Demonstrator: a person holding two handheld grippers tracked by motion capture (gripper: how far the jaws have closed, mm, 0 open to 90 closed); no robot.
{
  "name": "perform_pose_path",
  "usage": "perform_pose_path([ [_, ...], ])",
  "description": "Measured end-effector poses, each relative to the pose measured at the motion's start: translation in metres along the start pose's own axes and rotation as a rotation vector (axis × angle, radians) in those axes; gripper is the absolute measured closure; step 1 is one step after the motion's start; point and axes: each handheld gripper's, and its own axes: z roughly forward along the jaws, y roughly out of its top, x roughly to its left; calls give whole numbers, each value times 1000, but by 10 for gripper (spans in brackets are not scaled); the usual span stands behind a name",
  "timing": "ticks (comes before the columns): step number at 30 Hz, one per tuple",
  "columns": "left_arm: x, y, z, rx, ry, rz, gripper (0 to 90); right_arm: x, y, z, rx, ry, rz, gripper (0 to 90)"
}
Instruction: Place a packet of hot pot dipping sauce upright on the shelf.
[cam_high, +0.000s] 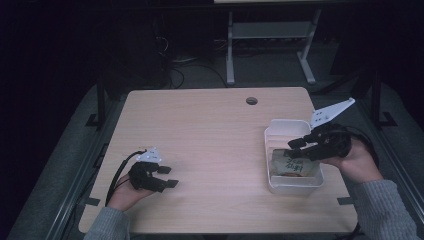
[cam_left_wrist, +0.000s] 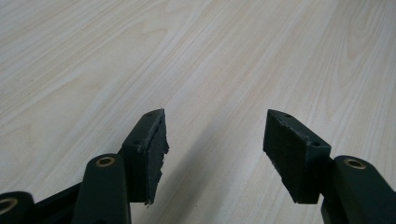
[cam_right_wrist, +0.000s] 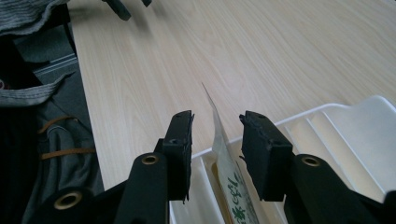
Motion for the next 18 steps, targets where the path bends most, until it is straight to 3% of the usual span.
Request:
perform_pose_path([
  [18, 1, 0, -2, -3, -3, 2, 390, 23, 22, 7, -11, 8, -62, 552],
])
